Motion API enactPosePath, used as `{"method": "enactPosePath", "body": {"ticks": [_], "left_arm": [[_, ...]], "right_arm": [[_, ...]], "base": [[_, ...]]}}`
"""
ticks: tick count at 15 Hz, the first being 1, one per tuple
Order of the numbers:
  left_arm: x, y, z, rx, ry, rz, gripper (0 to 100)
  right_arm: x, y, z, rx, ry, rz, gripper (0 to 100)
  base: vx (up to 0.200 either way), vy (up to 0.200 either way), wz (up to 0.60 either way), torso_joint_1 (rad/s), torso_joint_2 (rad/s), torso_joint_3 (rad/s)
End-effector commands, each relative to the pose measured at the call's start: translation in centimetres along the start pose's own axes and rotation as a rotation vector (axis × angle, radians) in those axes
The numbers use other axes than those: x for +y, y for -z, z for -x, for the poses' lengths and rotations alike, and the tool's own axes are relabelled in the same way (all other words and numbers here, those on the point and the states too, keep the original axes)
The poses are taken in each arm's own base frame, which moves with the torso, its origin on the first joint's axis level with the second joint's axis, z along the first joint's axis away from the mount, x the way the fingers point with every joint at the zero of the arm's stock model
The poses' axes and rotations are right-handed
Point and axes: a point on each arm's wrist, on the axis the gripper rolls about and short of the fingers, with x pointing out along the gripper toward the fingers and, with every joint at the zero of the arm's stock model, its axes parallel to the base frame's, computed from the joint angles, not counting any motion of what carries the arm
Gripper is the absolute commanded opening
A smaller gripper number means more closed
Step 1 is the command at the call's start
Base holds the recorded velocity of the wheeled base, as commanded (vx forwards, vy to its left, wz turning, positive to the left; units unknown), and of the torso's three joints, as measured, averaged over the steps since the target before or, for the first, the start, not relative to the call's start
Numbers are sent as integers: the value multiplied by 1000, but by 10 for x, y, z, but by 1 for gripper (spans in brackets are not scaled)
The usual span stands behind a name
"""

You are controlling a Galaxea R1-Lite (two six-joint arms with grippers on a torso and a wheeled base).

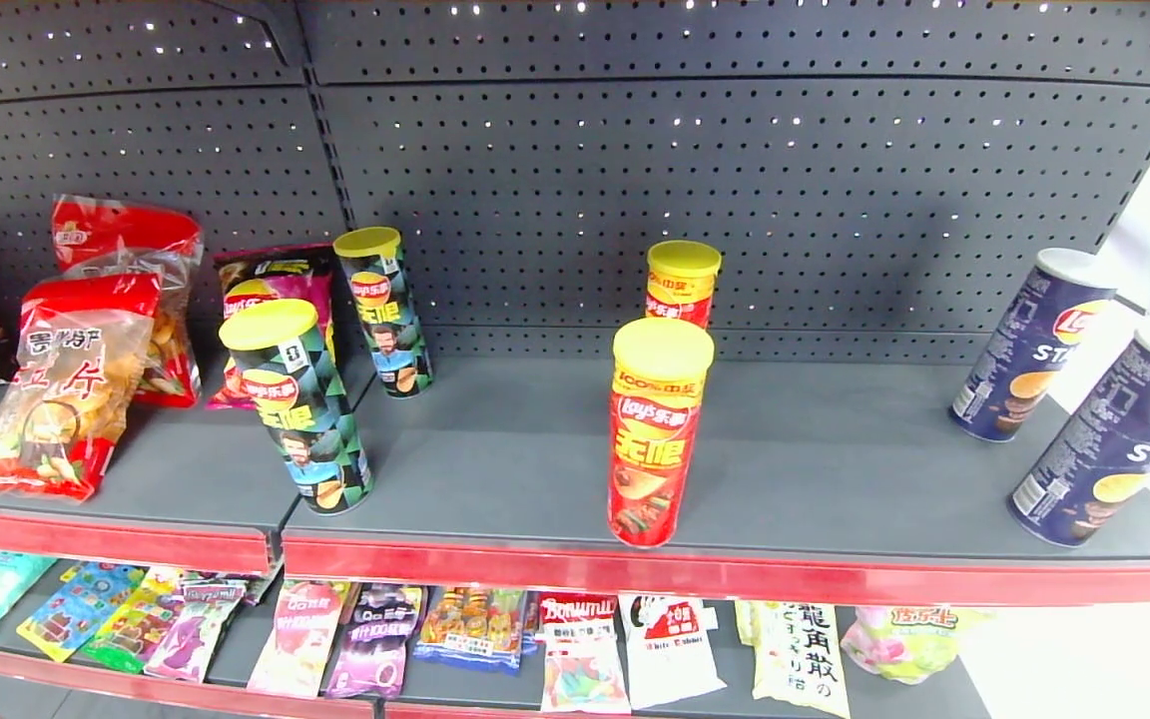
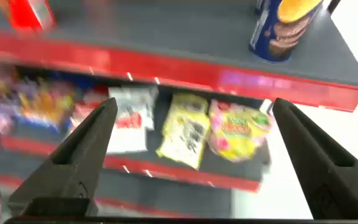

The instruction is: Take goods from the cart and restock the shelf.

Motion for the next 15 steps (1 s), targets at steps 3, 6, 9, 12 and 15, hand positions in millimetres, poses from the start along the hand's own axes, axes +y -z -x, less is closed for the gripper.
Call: {"method": "enactPosePath", "body": {"ticks": [3, 6, 9, 12, 15], "left_arm": [[0, 0, 0, -1, 0, 0, 100], [0, 0, 0, -1, 0, 0, 100], [0, 0, 0, -1, 0, 0, 100], [0, 0, 0, -1, 0, 0, 100], [0, 0, 0, -1, 0, 0, 100]], "right_arm": [[-1, 3, 7, -117, 77, -132, 100], [-2, 7, 5, -108, 91, 13, 100], [-2, 10, 4, -75, 86, -19, 100], [-2, 11, 4, -74, 88, -16, 100], [-2, 11, 4, -74, 88, -16, 100]], "base": [[0, 0, 0, 0, 0, 0], [0, 0, 0, 0, 0, 0], [0, 0, 0, 0, 0, 0], [0, 0, 0, 0, 0, 0], [0, 0, 0, 0, 0, 0]]}}
